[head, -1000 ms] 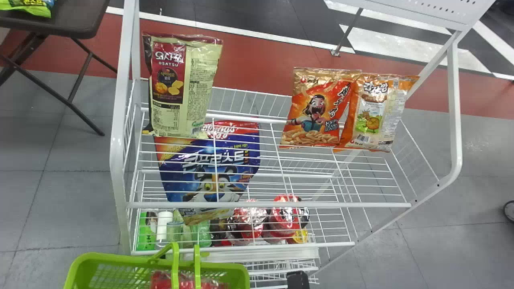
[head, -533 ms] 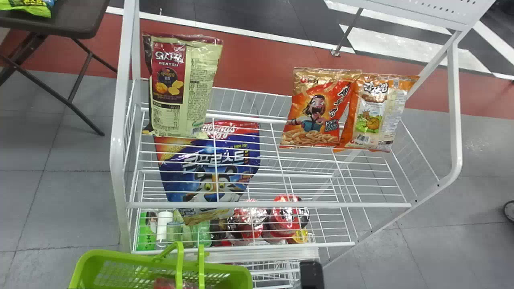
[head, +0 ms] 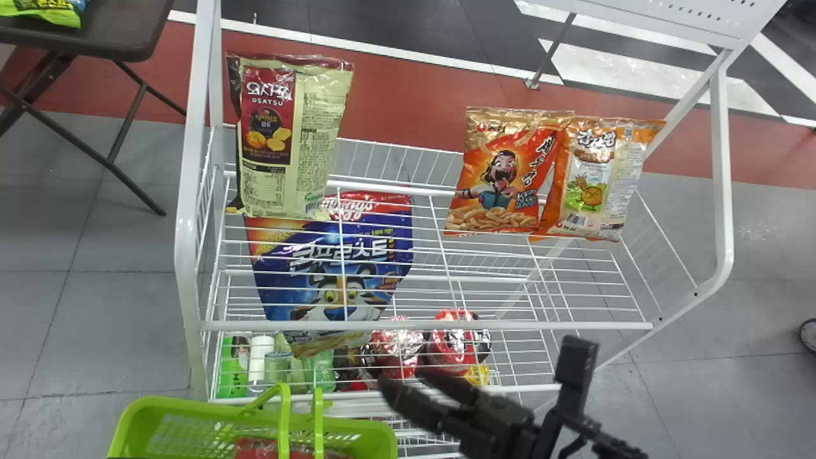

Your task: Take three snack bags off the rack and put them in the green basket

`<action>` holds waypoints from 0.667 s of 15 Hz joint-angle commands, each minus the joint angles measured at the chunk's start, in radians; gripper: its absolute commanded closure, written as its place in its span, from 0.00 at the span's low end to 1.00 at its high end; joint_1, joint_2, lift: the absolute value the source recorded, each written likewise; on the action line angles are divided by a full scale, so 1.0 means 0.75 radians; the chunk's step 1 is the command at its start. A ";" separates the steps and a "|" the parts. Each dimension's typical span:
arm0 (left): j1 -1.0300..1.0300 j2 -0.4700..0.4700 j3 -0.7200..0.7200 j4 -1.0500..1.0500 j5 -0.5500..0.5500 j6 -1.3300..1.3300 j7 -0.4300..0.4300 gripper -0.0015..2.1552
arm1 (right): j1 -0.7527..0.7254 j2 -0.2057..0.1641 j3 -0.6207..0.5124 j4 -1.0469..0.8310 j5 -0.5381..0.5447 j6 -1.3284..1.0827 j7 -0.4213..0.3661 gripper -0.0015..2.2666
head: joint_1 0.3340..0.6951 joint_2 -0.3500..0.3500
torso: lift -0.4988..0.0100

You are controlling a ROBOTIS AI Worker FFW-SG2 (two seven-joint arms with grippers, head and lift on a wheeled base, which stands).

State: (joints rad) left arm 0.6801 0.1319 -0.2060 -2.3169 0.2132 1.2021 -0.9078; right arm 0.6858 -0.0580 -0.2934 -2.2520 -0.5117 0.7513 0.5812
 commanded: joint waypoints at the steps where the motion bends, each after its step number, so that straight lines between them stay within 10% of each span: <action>1: -0.003 0.002 0.001 0.007 0.000 0.000 -0.003 0.90 | -0.072 0.012 -0.004 -0.002 0.077 -0.299 -0.094 0.04 | 1.00 0.00 | 0.93; 10: -0.052 0.014 0.013 0.076 0.027 0.000 -0.027 0.89 | -0.651 0.047 -0.042 0.544 0.533 -0.851 -0.345 0.08 | 1.00 0.00 | 0.93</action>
State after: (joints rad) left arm 0.6451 0.1427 -0.1963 -2.2664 0.2317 1.2018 -0.9282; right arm 0.2655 -0.0231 -0.3118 -1.9179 -0.1405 0.1338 0.3228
